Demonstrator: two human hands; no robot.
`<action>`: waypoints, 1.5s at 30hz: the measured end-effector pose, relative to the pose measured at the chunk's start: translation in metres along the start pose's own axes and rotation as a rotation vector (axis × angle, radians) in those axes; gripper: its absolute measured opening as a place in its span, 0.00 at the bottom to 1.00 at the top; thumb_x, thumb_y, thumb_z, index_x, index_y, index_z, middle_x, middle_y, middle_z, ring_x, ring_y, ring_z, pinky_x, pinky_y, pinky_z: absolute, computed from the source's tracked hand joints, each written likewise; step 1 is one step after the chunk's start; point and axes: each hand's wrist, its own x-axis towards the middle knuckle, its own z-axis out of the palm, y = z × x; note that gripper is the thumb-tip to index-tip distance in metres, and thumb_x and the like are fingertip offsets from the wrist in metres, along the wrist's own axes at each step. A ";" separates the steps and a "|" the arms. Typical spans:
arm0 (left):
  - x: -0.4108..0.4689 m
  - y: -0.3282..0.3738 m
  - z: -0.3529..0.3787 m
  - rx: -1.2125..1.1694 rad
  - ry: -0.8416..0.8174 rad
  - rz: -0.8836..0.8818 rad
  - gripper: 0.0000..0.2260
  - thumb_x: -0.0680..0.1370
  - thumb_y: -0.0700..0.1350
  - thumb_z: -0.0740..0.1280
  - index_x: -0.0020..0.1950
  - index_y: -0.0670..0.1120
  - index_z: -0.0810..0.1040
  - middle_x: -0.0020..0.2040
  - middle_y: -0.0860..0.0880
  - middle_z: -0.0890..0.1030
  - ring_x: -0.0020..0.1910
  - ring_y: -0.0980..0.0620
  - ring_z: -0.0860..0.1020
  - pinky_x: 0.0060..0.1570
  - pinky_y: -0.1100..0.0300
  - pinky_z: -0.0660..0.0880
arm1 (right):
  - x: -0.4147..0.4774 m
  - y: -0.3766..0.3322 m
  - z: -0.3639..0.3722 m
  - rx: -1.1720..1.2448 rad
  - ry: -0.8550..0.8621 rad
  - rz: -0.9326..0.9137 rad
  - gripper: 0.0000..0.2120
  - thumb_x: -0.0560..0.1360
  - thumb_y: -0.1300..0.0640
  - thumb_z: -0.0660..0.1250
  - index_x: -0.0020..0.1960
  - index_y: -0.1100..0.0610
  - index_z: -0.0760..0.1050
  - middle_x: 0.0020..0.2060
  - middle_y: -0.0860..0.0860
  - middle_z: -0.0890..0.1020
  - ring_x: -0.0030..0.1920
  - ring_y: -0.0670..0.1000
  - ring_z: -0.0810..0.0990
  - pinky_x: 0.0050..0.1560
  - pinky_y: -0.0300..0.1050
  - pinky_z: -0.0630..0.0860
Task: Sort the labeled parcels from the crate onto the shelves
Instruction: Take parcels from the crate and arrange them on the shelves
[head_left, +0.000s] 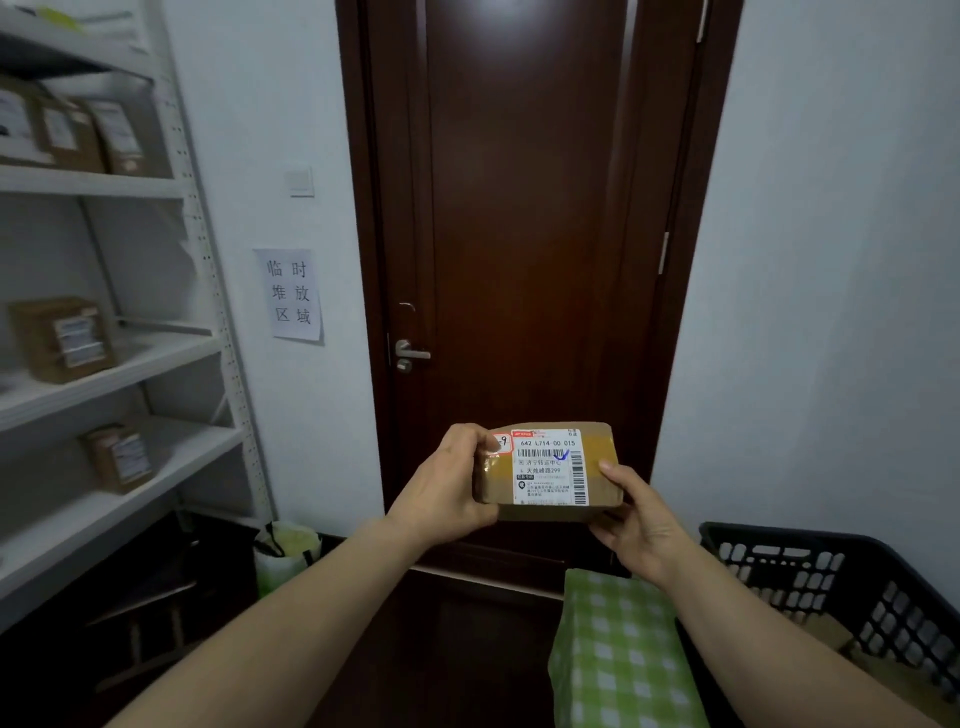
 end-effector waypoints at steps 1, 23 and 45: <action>-0.003 -0.003 -0.005 0.029 -0.007 -0.009 0.29 0.68 0.42 0.75 0.63 0.50 0.63 0.65 0.52 0.67 0.56 0.59 0.72 0.42 0.72 0.74 | 0.002 0.003 0.006 -0.006 -0.016 0.007 0.21 0.62 0.52 0.74 0.54 0.53 0.77 0.56 0.57 0.79 0.56 0.55 0.77 0.59 0.51 0.72; -0.171 -0.085 -0.122 -0.537 0.549 -1.028 0.36 0.72 0.63 0.66 0.77 0.57 0.56 0.66 0.50 0.75 0.61 0.51 0.75 0.64 0.51 0.72 | -0.008 0.137 0.222 -0.073 -0.593 0.415 0.07 0.73 0.55 0.66 0.49 0.57 0.76 0.44 0.57 0.82 0.46 0.54 0.79 0.50 0.47 0.74; -0.231 -0.137 -0.157 -0.515 0.779 -1.150 0.52 0.54 0.74 0.70 0.71 0.47 0.67 0.58 0.49 0.79 0.53 0.51 0.80 0.54 0.53 0.78 | -0.002 0.205 0.291 -0.086 -0.740 0.512 0.20 0.62 0.53 0.72 0.52 0.59 0.78 0.45 0.60 0.84 0.46 0.56 0.80 0.46 0.49 0.75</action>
